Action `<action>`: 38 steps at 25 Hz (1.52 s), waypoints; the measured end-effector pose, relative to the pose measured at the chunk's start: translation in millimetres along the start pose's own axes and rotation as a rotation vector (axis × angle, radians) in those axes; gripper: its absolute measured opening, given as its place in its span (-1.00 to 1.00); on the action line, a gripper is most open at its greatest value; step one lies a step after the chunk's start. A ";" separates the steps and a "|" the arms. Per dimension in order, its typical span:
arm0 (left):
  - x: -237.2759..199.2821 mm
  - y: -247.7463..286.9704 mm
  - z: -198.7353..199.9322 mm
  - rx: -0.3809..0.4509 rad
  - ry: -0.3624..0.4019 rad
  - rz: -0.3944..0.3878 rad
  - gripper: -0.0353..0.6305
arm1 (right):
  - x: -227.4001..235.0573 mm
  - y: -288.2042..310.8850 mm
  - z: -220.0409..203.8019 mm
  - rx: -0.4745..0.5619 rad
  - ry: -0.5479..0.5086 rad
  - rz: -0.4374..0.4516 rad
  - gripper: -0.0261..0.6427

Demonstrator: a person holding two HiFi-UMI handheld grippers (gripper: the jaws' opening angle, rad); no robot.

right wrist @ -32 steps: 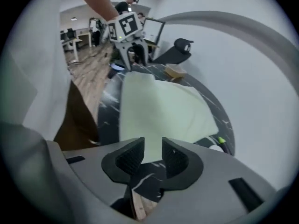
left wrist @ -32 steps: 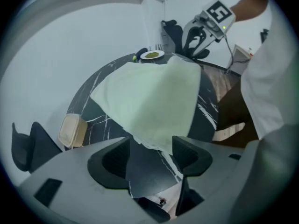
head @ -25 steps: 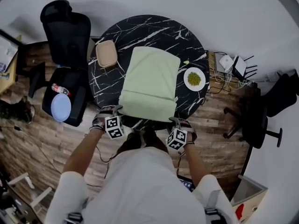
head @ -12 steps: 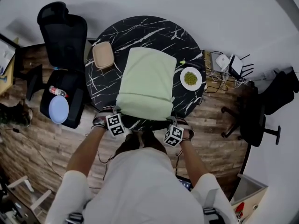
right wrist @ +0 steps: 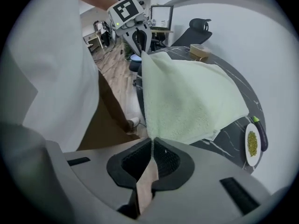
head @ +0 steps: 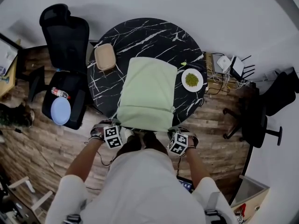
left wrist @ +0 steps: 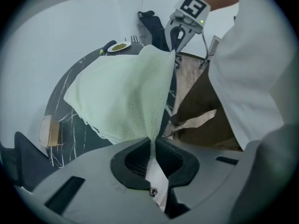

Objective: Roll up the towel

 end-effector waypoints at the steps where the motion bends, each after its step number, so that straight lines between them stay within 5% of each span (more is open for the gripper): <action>1: 10.5 -2.9 -4.8 -0.011 0.008 -0.030 -0.84 | -10.1 -3.6 0.7 0.004 0.001 0.037 -0.89; 6: 53.6 -22.2 -23.3 -0.070 0.041 -0.157 -0.84 | -58.7 -26.2 5.9 0.029 0.013 0.236 -0.89; 9: 55.2 -30.6 -21.6 -0.073 0.049 -0.163 -0.84 | -61.7 -38.2 11.1 0.065 0.046 0.256 -0.89; 17: -14.8 -56.9 26.2 0.044 0.006 -0.009 -0.84 | 27.7 -75.0 19.3 0.212 0.213 0.016 -0.89; 31: -131.5 6.0 65.2 -0.015 -0.123 0.165 -0.81 | 150.2 -6.7 -6.5 0.078 0.339 -0.177 -0.86; 35: -139.4 4.1 69.1 0.061 -0.218 0.228 -0.41 | 156.2 -6.2 -16.7 0.026 0.377 -0.273 -0.60; 38: -142.5 -7.1 67.5 0.129 -0.241 0.257 -0.27 | 153.7 -16.7 -18.9 0.004 0.288 -0.357 -0.57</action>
Point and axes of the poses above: the fingertips, and each gripper's own axes: y forward along the fingers, x to its right, z out of its top, the point moved 2 cm from there along -y, backward along the fingers, and after that the axes turned 11 degrees about -y, right-handed, at the moved point
